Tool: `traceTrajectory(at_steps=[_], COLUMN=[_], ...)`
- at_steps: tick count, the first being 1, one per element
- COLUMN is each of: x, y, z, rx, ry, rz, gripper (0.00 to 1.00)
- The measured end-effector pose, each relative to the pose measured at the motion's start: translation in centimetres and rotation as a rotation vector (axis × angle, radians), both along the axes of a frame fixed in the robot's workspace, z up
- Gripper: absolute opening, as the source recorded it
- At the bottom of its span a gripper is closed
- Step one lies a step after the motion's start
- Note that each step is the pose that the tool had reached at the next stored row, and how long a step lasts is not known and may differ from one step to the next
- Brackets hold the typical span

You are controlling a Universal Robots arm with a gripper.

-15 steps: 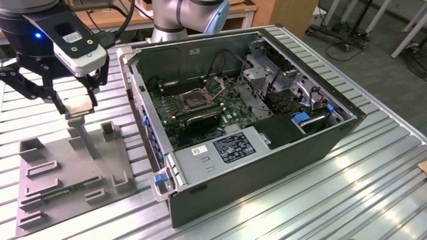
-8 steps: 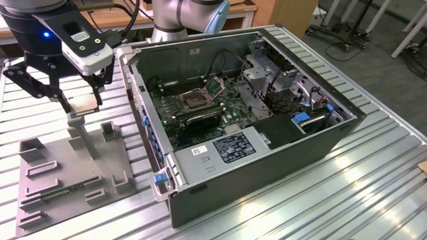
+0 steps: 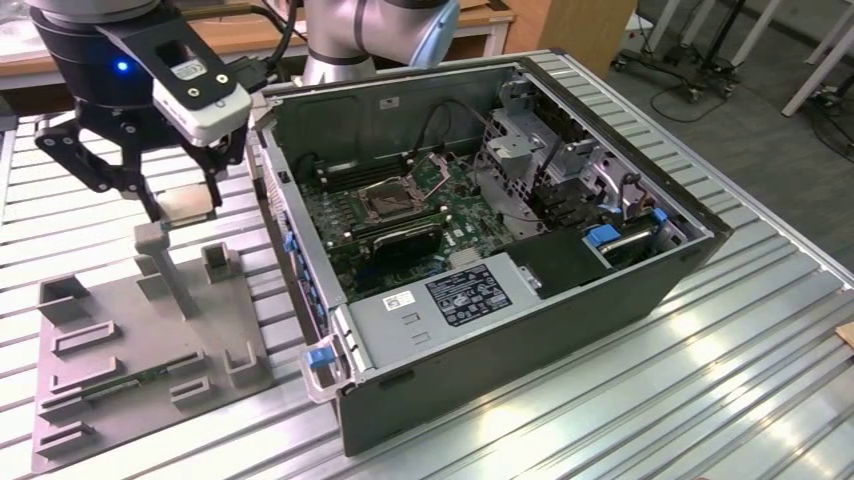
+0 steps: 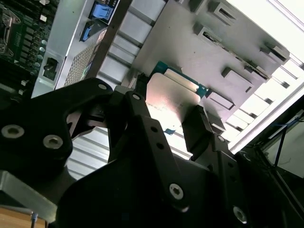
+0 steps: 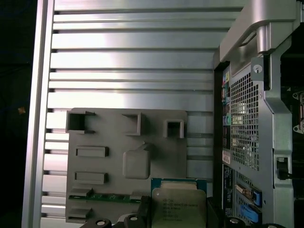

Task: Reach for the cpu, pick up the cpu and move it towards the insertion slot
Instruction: 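Pick up the cpu and move it towards the insertion slot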

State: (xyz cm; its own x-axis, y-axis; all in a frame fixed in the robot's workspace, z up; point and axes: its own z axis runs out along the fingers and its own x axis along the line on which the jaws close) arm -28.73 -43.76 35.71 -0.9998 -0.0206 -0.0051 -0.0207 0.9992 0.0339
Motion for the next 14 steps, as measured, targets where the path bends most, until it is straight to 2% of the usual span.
traceTrajectory(at_steps=[14], x=[2.21], y=[0.0], z=[0.0], rx=[0.0], ry=[0.0], rz=[0.0], gripper=[0.54])
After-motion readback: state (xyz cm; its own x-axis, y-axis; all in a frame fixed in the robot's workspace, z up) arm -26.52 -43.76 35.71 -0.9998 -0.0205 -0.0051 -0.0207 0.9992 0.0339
